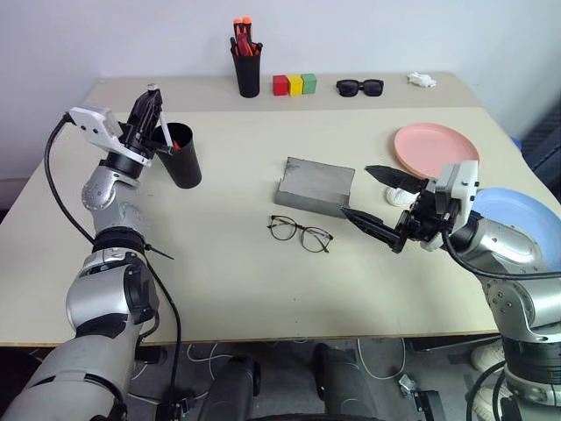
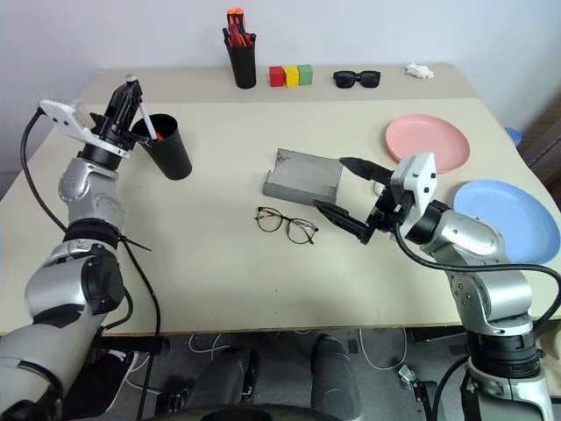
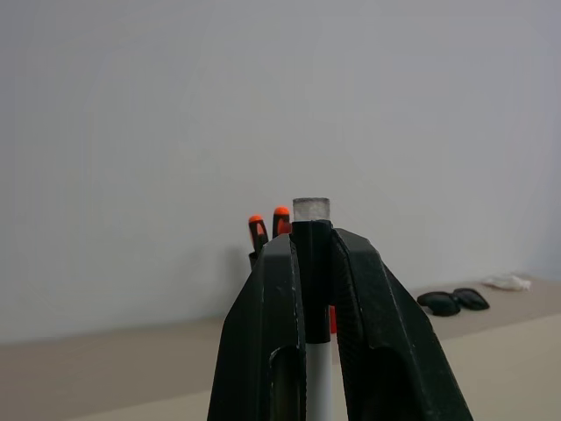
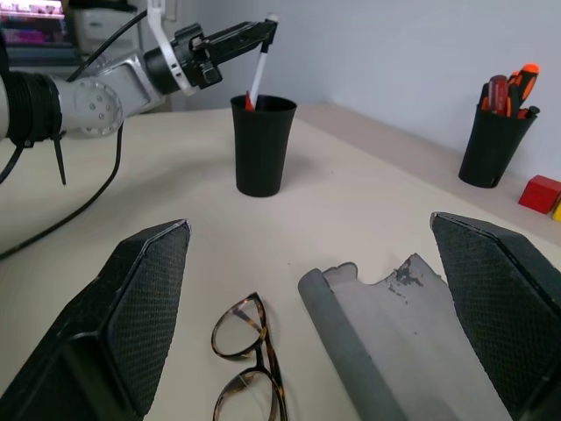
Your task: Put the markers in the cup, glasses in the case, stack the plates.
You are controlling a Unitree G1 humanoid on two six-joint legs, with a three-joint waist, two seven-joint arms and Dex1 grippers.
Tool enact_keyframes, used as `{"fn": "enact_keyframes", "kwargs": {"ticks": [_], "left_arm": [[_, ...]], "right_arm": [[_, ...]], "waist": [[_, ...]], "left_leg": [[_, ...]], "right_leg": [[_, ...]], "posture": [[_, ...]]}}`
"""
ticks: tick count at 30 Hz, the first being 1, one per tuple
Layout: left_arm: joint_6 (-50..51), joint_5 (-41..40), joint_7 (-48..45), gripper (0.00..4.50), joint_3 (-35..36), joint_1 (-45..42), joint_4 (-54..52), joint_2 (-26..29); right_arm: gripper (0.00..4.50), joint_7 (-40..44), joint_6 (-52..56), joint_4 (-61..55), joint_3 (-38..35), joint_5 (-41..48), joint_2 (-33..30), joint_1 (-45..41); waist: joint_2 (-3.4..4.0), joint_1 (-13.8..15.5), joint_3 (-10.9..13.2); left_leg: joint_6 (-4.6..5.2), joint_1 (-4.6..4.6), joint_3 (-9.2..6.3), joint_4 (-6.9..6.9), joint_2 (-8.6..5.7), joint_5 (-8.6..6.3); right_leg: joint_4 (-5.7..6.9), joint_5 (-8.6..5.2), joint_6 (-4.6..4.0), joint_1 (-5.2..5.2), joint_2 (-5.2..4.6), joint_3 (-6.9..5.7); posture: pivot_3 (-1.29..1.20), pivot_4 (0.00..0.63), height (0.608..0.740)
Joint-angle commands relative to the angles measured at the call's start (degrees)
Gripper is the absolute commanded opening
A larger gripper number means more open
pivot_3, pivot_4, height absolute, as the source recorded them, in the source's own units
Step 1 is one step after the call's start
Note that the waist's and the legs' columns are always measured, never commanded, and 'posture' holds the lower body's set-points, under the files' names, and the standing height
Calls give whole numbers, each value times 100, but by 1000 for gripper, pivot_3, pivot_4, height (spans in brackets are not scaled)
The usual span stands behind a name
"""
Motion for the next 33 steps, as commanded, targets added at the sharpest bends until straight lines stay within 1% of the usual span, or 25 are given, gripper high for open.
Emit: {"fn": "enact_keyframes", "kwargs": {"ticks": [1, 6, 9, 12, 17, 20, 23, 27, 33], "left_arm": [[15, -85, -138, 25, 35, -153, -293, 80], [-43, -20, -4, 25, -4, -321, -191, 7], [-101, 93, -229, 25, -169, -143, -371, 11], [-28, -60, -226, 25, -25, -107, -385, 75], [-42, -40, -23, 25, 41, -259, -213, 85], [2, -6, -50, 25, 16, -246, -186, 82], [-49, 22, -93, 25, 5, -111, -174, 71], [-76, -31, -64, 25, 65, -169, -138, 35], [-110, -7, -49, 25, 53, -275, -4, 15]], "right_arm": [[4500, 40, -91, -43, -169, -28, -108, -33], [4500, 38, -152, 142, -133, -119, -90, -282], [4500, -6, -3, 65, -285, 176, -5, -164], [4500, -29, -186, 150, -177, -119, -51, -105], [4500, 52, -381, 412, -86, -371, -62, -326], [4500, -26, -260, 265, -114, -253, -5, -307], [4500, 88, -189, 193, -52, -179, -57, -264], [4500, 67, -241, 400, -95, -316, -106, -444], [4500, -36, -208, 254, -58, -337, -48, -406]], "waist": [[0, 3, 0], [0, 10, 0], [0, 7, 0], [0, 2, 0], [0, -3, 0], [0, -1, 0], [0, 7, 0], [0, 3, 0], [0, 3, 0]], "left_leg": [[0, 0, 0, 0, 0, 0], [0, -1, 0, 1, 0, 0], [0, 0, 0, 0, 0, 0], [0, 0, 0, 0, 0, 0], [0, 0, 1, 0, 0, 0], [1, 0, 0, 0, 0, 0], [0, -1, 0, 0, 0, 0], [0, -1, 0, 0, 0, 0], [0, 0, 0, 0, 0, 0]], "right_leg": [[0, 0, 0, 0, 0, 0], [0, 0, 0, 1, 0, 0], [-1, 0, 0, 1, 0, 0], [-1, 0, 0, 1, 0, 0], [0, 0, 0, 0, 0, 0], [0, 0, 0, 0, 0, 0], [-1, 0, 0, 0, 0, 0], [0, 0, 0, 0, 0, 0], [0, 0, 0, 0, 0, 0]], "posture": [[0, 150, 740], [0, 150, 740], [0, 150, 740], [0, 150, 740], [0, 150, 740], [0, 150, 740], [0, 150, 740], [0, 150, 740], [0, 150, 740]]}}
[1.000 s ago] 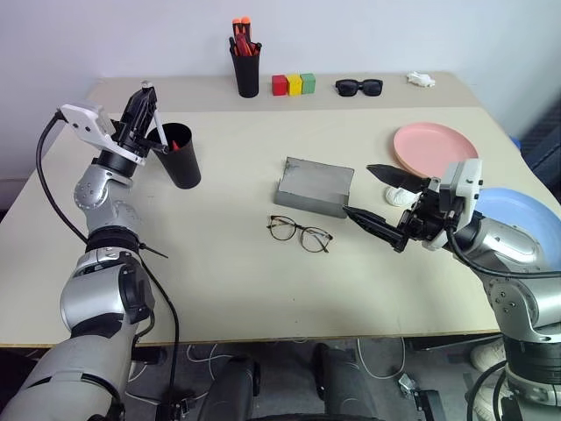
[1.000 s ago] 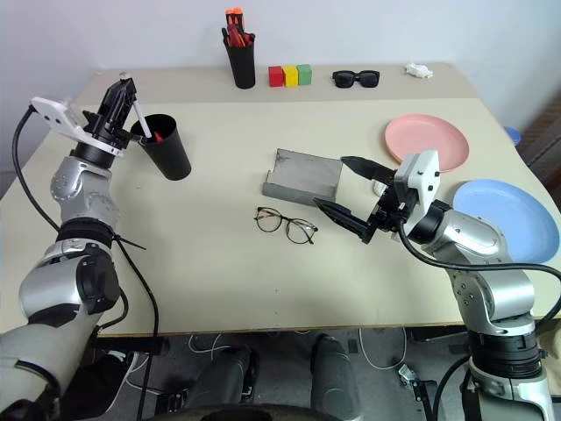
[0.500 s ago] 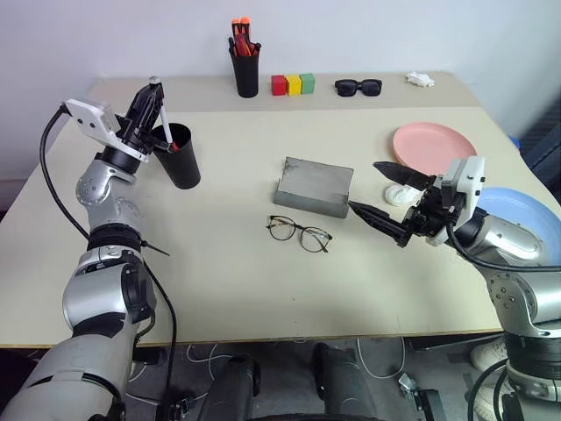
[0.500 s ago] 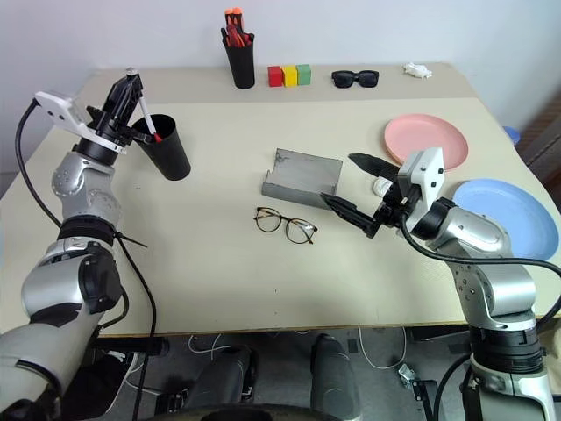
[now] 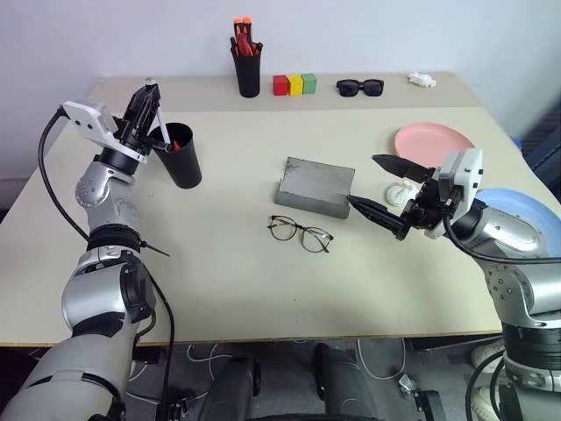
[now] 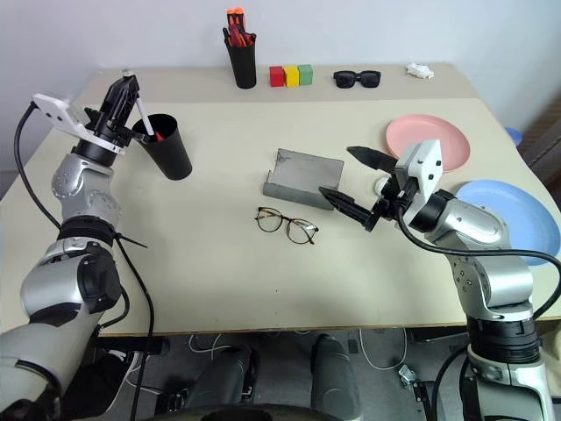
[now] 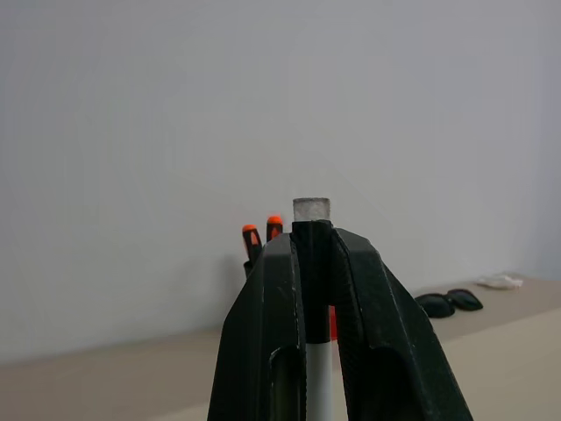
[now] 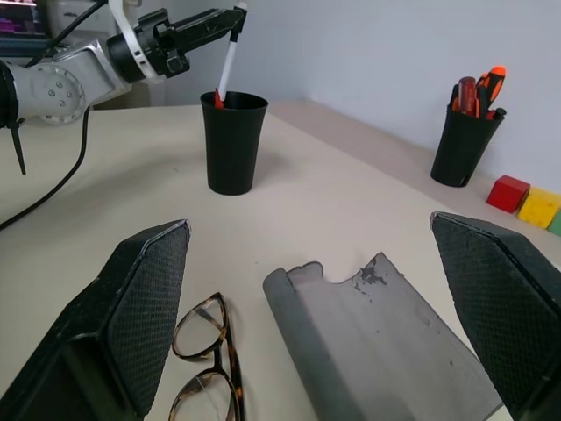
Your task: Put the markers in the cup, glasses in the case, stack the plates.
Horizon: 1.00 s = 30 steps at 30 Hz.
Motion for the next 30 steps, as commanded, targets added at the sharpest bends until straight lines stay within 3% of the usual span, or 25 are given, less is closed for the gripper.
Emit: {"fn": "enact_keyframes", "kwargs": {"ticks": [1, 4, 8, 13, 17, 24, 27, 30], "left_arm": [[-148, -21, 18, 25, 66, -229, 7, 36], [-193, -5, 70, 25, 63, -211, 44, -5], [-233, 0, 33, 1799, 42, -161, 55, -74], [-219, -47, -27, 4357, 64, -155, -12, -136], [268, -156, -360, 4445, -92, -201, -431, -306], [3006, -469, -1670, 4445, -1172, 78, -2300, -760], [3833, -338, -1847, 4445, -1594, -128, -2375, -889], [3938, 136, -2077, 4445, -2095, -342, -1961, -942]], "right_arm": [[4500, -74, -51, -230, -133, 19, -29, -16], [4500, -90, -57, -352, -195, 10, -85, 140], [4500, -148, 19, -461, -252, 85, -98, 176], [4500, -167, 63, -511, -299, 86, -107, 236], [4500, -143, 54, -443, -332, 81, -119, 236], [4500, 190, 119, -449, -531, 214, -296, 718], [4500, 284, 81, -511, -712, 257, -399, 1088], [4500, 267, 78, -624, -788, 238, -440, 1280]], "waist": [[0, 5, 0], [0, 8, 0], [0, 5, 0], [0, 4, 0], [0, 4, 0], [-1, 10, 0], [-1, 6, 0], [0, -28, 0]], "left_leg": [[0, 0, 0, 0, 0, 0], [0, 0, 0, 0, 0, 0], [0, 0, 0, 0, 0, 0], [0, 0, 0, 0, 0, 0], [0, 0, 0, 0, 0, 0], [2, -4, -2, 3, -2, -1], [5, -2, -1, 2, -2, -3], [6, 5, 5, 3, -1, -3]], "right_leg": [[0, 0, 0, 0, 0, 0], [0, 0, 0, 0, 0, 0], [0, 0, 0, 0, 0, 0], [0, 0, 0, 0, 0, 0], [0, 0, 0, 0, 0, 0], [1, 3, 5, 6, 0, 0], [0, 2, 5, 7, 0, 0], [-5, 2, 5, 8, 1, 3]], "posture": [[0, 150, 740], [0, 150, 740], [0, 150, 740], [0, 150, 740], [0, 150, 740], [0, 150, 740], [0, 150, 740], [0, 150, 740]]}}
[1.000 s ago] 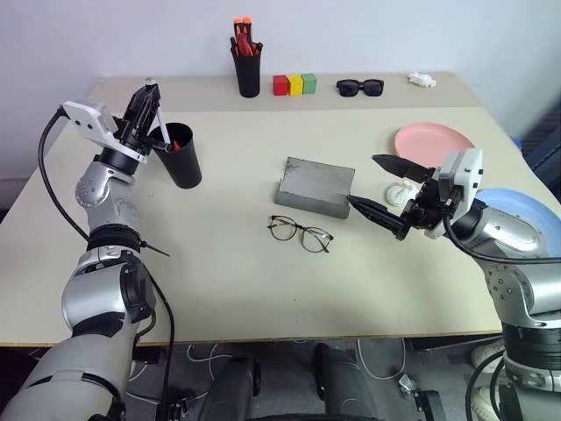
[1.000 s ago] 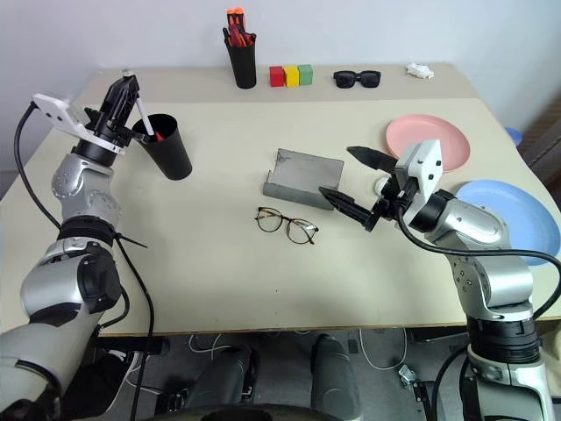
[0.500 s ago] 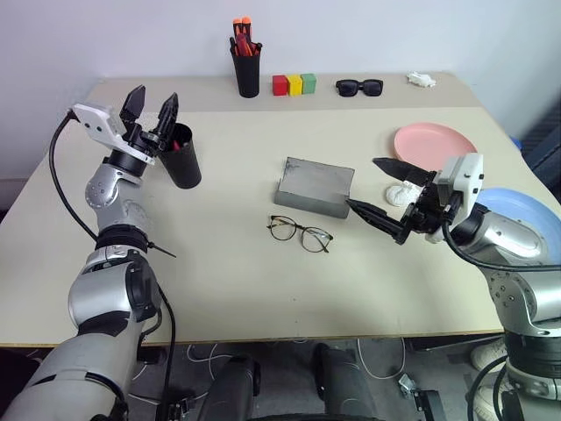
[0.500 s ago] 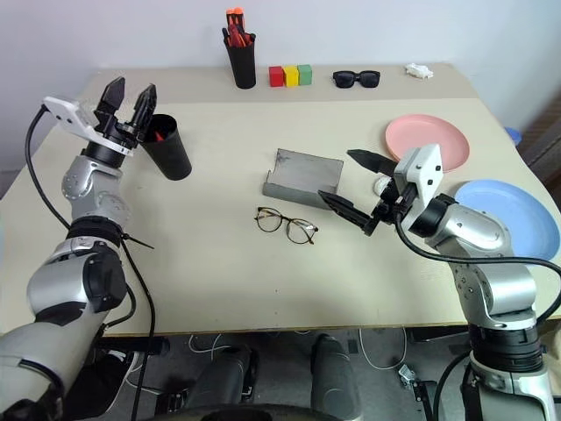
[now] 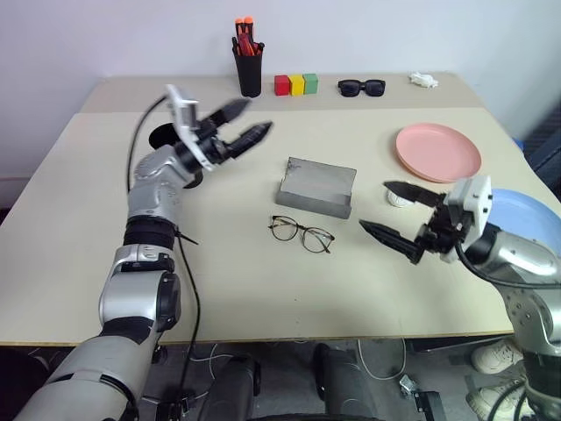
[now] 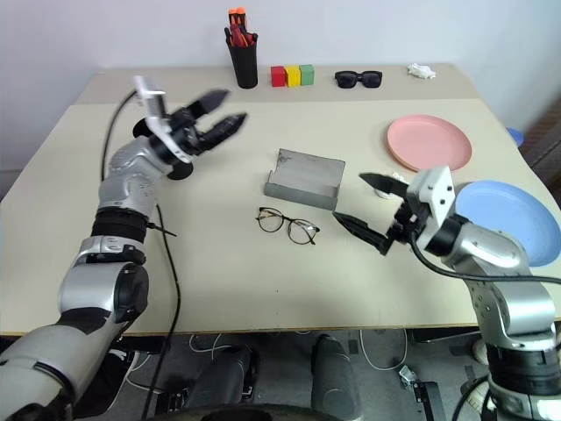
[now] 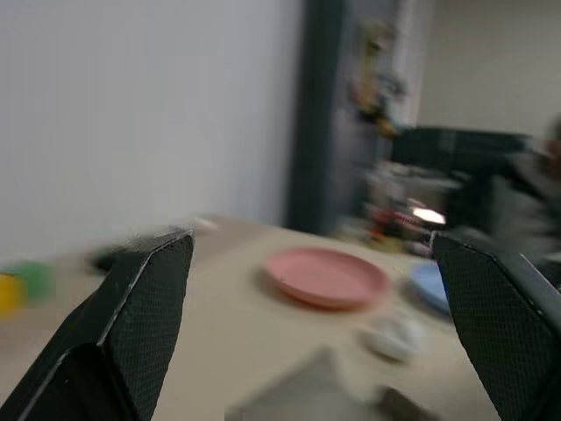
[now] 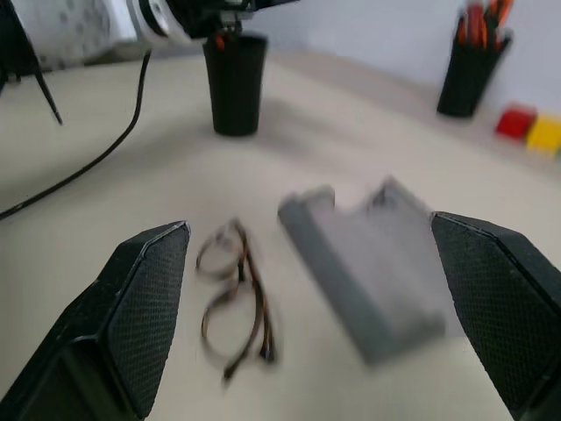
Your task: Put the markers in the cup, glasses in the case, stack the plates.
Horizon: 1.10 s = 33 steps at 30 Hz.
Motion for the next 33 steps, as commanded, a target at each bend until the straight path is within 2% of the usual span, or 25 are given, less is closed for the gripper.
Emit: {"fn": "enact_keyframes", "kwargs": {"ticks": [1, 5, 9, 19, 22, 29, 30, 33], "left_arm": [[-78, 660, -222, 4445, -592, -475, 581, -56], [-205, 1346, -73, 4445, -1039, -1002, 1770, -341], [-381, 1752, -30, 4445, -1175, -1281, 2508, -625], [-954, 2640, 628, 4445, -1380, -1384, 3172, -1125], [-1111, 2947, 815, 3596, -1525, -1312, 3235, -1184], [-1115, 3130, 857, 172, -1444, -1373, 3285, -1222], [-1136, 3142, 819, 36, -1433, -1384, 3282, -1212], [-1111, 3097, 716, 36, -1349, -1449, 3267, -1163]], "right_arm": [[4500, -102, -88, -341, -244, 38, -43, 77], [4500, -417, -162, -596, -253, -39, 116, 227], [4500, -616, -182, -830, -300, -92, 198, 434], [4500, -917, -283, -1006, -326, -154, 258, 610], [4500, -976, -306, -1002, -303, -174, 257, 596], [4500, -1020, -311, -1044, -328, -148, 224, 625], [4500, -1025, -313, -1040, -320, -154, 221, 616], [4500, -1036, -323, -1007, -291, -171, 223, 572]], "waist": [[0, 1, 0], [0, 40, 0], [0, 41, 0], [-1, 46, 0], [-1, 46, 0], [-1, 51, 1], [-1, 50, 1], [-1, 47, 1]], "left_leg": [[0, 1, -1, 0, 2, 0], [0, 3, -1, 0, 1, 0], [4, -5, -1, 1, -1, -2], [7, -3, -2, 1, 0, -4], [7, -2, -2, 1, 0, -4], [7, -1, -2, 1, 0, -4], [7, -2, -2, 1, 0, -4], [7, -1, -2, 1, 0, -4]], "right_leg": [[3, 0, -1, 0, 3, 0], [-1, -1, -1, 5, 4, 0], [-5, 0, 1, 5, 2, -1], [-7, -1, 2, 5, 1, -1], [-6, -1, 2, 5, 1, -1], [-6, -1, 2, 6, 1, -1], [-6, -1, 2, 6, 1, -1], [-5, -2, 3, 6, 1, -1]], "posture": [[0, 150, 740], [0, 150, 740], [0, 150, 740], [0, 150, 740], [0, 150, 740], [0, 150, 740], [0, 150, 740], [0, 150, 740]]}}
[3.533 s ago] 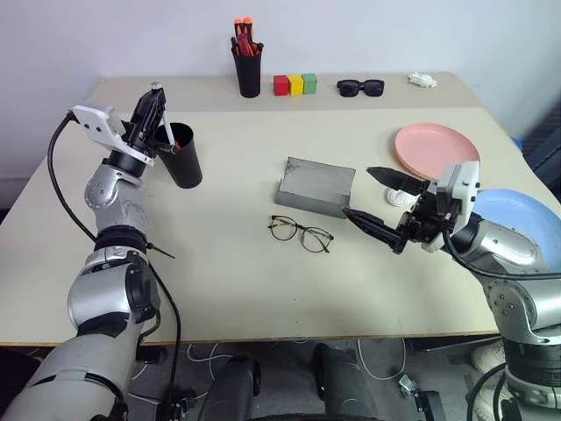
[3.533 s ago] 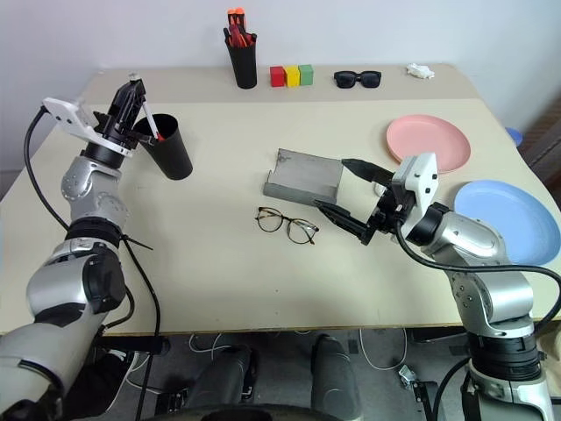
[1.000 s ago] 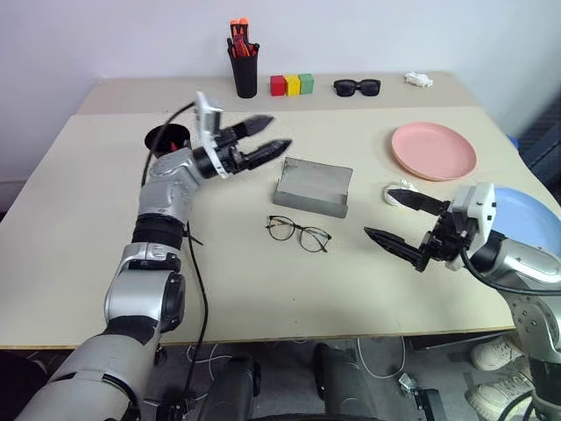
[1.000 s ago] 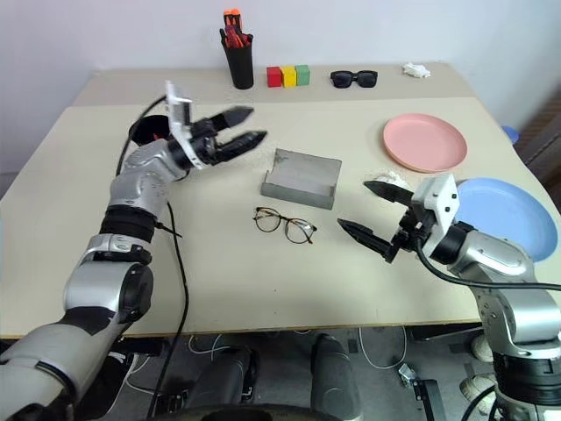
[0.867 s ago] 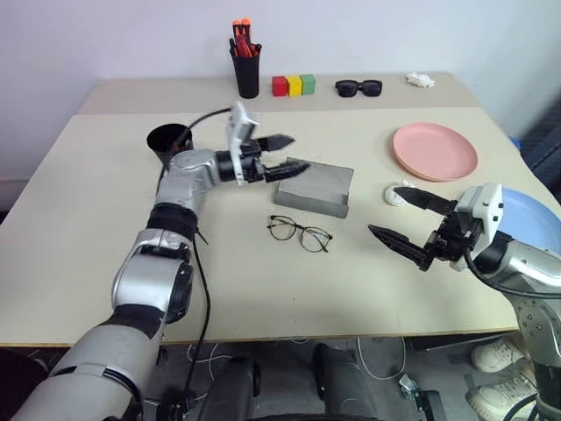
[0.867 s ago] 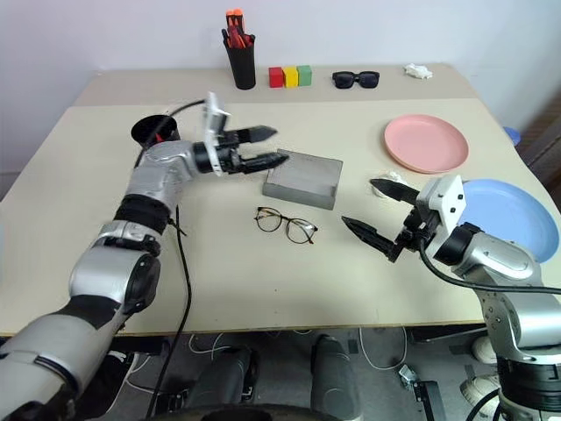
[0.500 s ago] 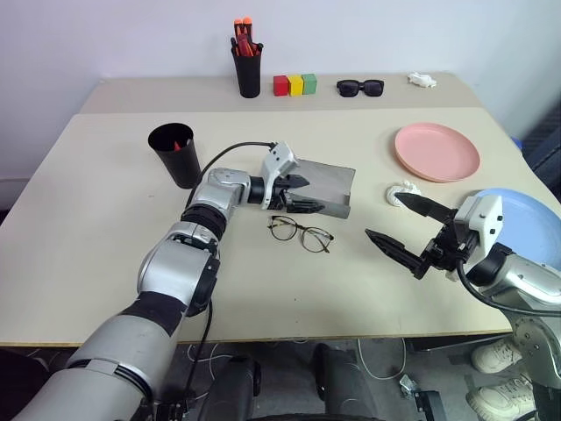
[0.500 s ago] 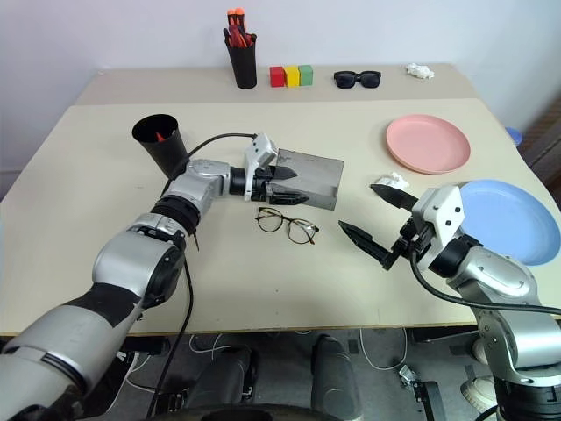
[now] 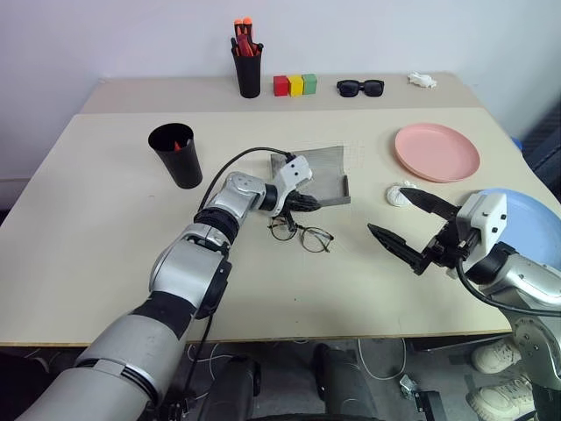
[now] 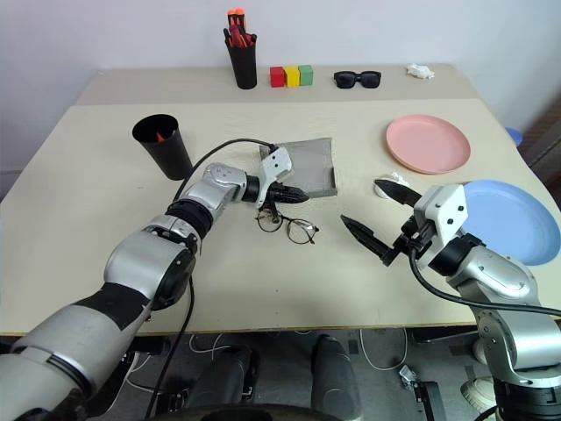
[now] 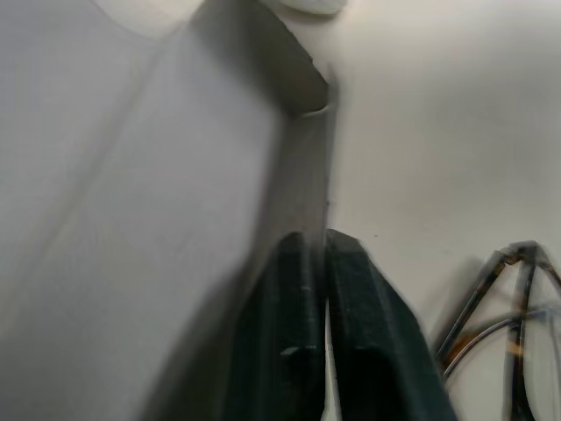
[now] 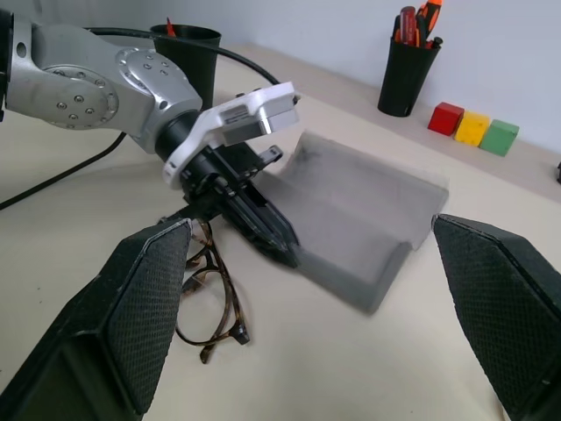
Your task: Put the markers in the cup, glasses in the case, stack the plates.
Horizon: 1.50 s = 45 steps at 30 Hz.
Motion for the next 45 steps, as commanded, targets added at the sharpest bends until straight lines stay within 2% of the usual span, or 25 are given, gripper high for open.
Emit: {"fn": "enact_keyframes", "kwargs": {"ticks": [1, 5, 8, 15, 19, 21, 25, 28, 32, 36, 39, 45], "left_arm": [[7, -65, -150, 36, 175, -199, -63, 83], [-52, -21, -231, 36, 193, -300, -98, 299], [218, -260, -985, 36, 374, -455, -186, 691], [387, -10, -2194, 36, 151, -300, -312, 1636], [1015, -353, -3089, 36, 336, -308, -611, 2049], [1306, -621, -3251, 36, 378, -279, -830, 2197], [2432, -2203, -3251, 36, -876, 490, -2708, 3104], [2983, -2933, -3251, 36, -1588, 990, -3949, 3868], [3182, -3403, -3251, 36, -2124, 1457, -4849, 4614], [3408, -3779, -3251, 36, -2457, 1770, -5524, 5075], [3267, -3645, -3251, 36, -2448, 2047, -5734, 5000], [3175, -3081, -2993, 36, -2159, 2580, -5867, 4165]], "right_arm": [[4500, -27, -127, -197, -116, 1, -3, -83], [4500, -32, -143, -180, -68, -32, 9, -109], [4500, -15, -149, -171, -72, -36, 10, -112], [4500, 9, -187, -87, 8, -66, 20, -215], [4500, 45, -175, -74, 37, -56, 12, -249], [4500, 66, -165, -66, 34, -46, 5, -258], [4500, 114, -142, 5, 38, -30, -13, -349], [4500, 146, -141, 33, 61, -35, -11, -392], [4500, 165, -143, 55, 114, -51, -3, -444], [4500, 185, -141, 75, 116, -53, -7, -468], [4500, 194, -143, 72, 120, -59, -12, -476], [4500, 205, -139, 78, 116, -66, -31, -497]], "waist": [[0, -2, 0], [0, -11, 0], [0, -11, 0], [1, -18, 0], [-2, -7, 2], [-2, -11, 2], [0, -84, 2], [3, -66, 3], [2, -38, 4], [2, -12, 4], [2, -12, 4], [3, -15, 3]], "left_leg": [[0, 0, 0, 0, 0, 0], [0, 0, 0, 0, 0, 0], [0, -1, 0, 0, 0, 0], [1, 1, 0, -1, 1, 0], [0, -4, -2, 1, 0, 0], [1, -6, -3, 0, 1, 0], [4, -4, -4, -1, 4, -2], [8, -5, -4, -4, 6, -5], [7, -7, -3, -1, 5, -4], [7, -9, -3, 2, 4, -4], [7, -7, -2, 1, 4, -4], [8, -6, 1, 2, 4, -4]], "right_leg": [[0, 0, 0, 0, 0, 0], [0, 0, 0, -1, 0, 0], [0, 0, 0, -1, 0, 0], [3, 0, 0, -1, 1, -1], [4, 0, 0, -1, 0, -2], [10, 0, 0, -1, 0, -3], [17, 0, 0, -4, 1, 0], [29, -1, -3, -16, 3, 3], [26, -1, -3, -19, 2, 5], [19, -2, -5, -18, 2, 4], [19, -2, -5, -17, 2, 4], [16, -2, -6, -13, 2, 4]], "posture": [[0, 150, 740], [0, 150, 740], [0, 150, 740], [0, 150, 740], [0, 150, 740], [0, 150, 740], [0, 150, 740], [0, 150, 740], [0, 150, 740], [0, 150, 740], [0, 150, 740], [0, 150, 740]]}}
